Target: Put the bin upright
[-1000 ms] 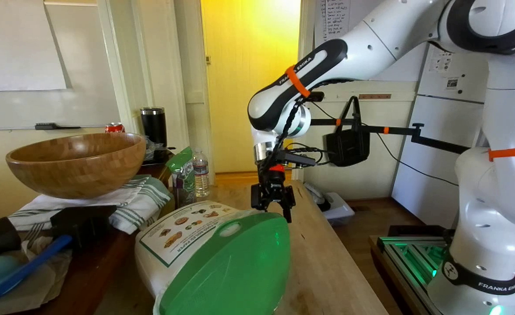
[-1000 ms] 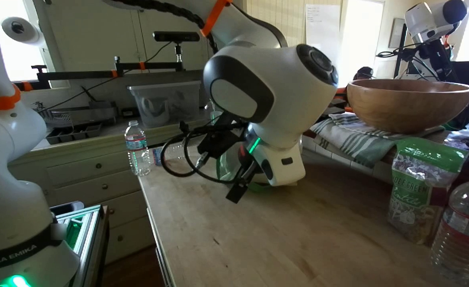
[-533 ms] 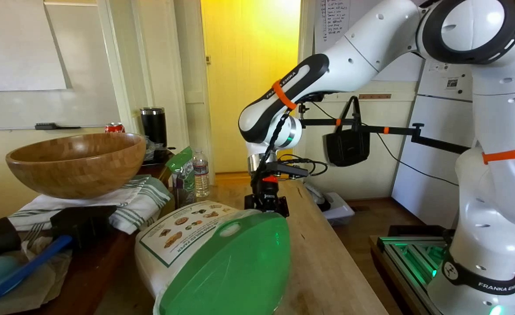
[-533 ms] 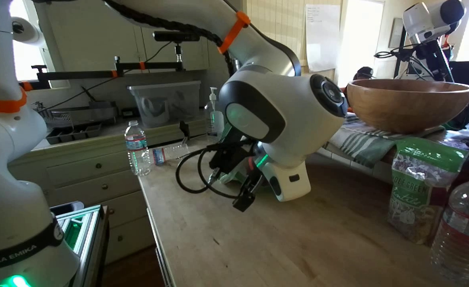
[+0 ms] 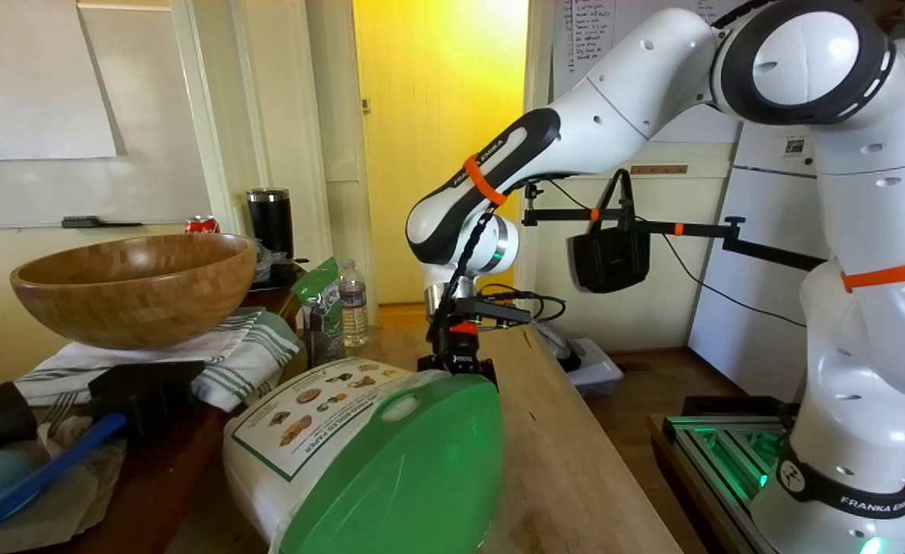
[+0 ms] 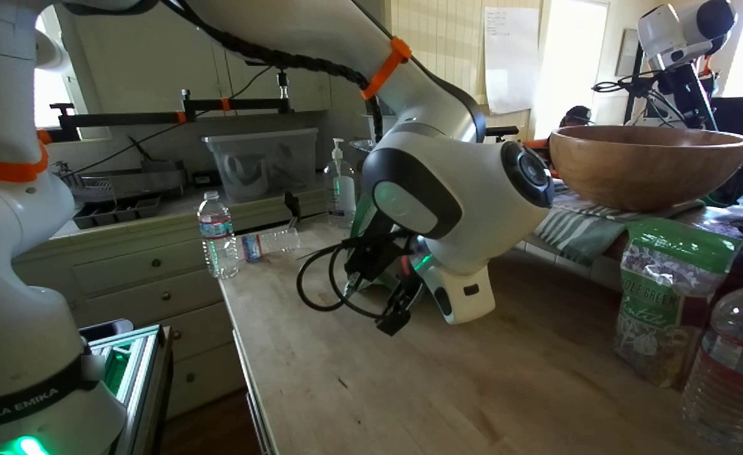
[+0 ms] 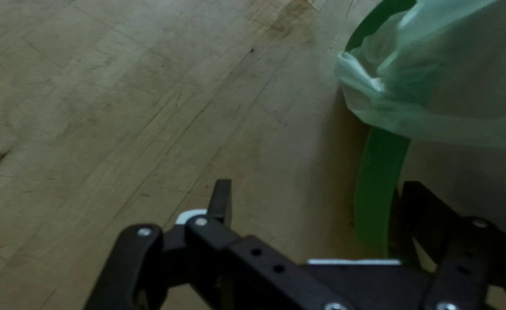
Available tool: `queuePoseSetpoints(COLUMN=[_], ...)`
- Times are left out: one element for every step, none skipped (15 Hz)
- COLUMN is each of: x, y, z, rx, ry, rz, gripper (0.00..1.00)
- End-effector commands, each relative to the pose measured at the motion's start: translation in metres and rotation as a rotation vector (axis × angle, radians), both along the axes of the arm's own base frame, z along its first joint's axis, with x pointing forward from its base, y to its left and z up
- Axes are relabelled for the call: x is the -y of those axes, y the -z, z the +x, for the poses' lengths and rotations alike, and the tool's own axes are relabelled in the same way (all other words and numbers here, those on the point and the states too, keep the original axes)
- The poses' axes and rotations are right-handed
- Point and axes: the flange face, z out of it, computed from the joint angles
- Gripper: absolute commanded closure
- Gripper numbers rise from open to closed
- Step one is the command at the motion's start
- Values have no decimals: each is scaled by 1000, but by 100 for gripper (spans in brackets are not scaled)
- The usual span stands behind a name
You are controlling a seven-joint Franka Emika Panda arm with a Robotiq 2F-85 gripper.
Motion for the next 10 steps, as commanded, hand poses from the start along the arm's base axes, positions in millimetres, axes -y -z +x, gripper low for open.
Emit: queuePoseSetpoints(x=[1, 1, 1, 2, 2, 3, 3, 3, 4, 4], y=[9, 10, 11, 11, 10, 9, 8, 6, 5, 4], z=[7, 7, 8, 9, 9, 10, 11, 12, 13, 13], rx=[11, 14, 16, 18, 21, 25, 27, 30, 30, 30], ry=[11, 14, 17, 21, 25, 29, 31, 34, 33, 29], rz=[57, 64, 70, 73, 78, 84, 90, 93, 94, 96], gripper=[24, 34, 42, 50, 58, 65, 72, 81, 87, 94])
